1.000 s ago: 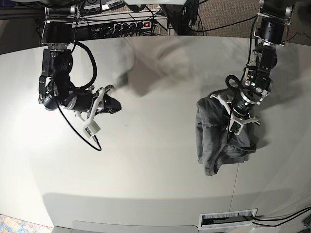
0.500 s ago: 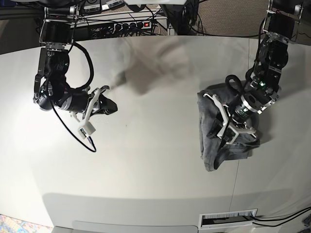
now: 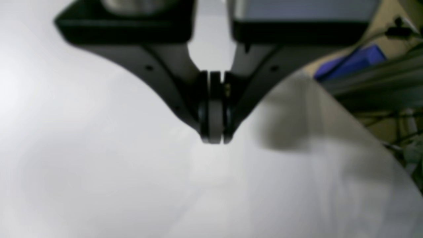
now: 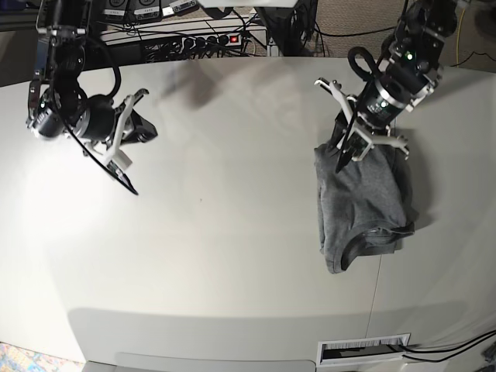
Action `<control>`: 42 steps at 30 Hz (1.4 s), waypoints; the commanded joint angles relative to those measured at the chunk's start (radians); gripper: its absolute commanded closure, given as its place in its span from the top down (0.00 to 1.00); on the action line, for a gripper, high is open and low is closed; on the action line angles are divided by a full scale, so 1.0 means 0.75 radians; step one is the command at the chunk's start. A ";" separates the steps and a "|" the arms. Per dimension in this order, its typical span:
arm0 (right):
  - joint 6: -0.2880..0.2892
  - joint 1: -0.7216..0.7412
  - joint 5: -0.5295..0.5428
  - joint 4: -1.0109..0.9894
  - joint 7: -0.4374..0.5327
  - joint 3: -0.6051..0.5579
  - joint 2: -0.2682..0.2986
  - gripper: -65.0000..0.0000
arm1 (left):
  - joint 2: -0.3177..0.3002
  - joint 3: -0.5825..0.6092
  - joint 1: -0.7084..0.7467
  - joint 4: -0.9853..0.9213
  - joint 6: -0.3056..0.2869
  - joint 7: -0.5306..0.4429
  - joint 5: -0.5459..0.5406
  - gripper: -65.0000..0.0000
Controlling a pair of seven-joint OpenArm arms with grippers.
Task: Fold the T-shirt properly
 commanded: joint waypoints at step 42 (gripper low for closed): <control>0.002 -1.042 -0.545 -0.352 0.612 0.381 -0.308 0.00 | 0.158 -0.444 0.970 -0.566 -0.169 -0.259 -0.272 0.00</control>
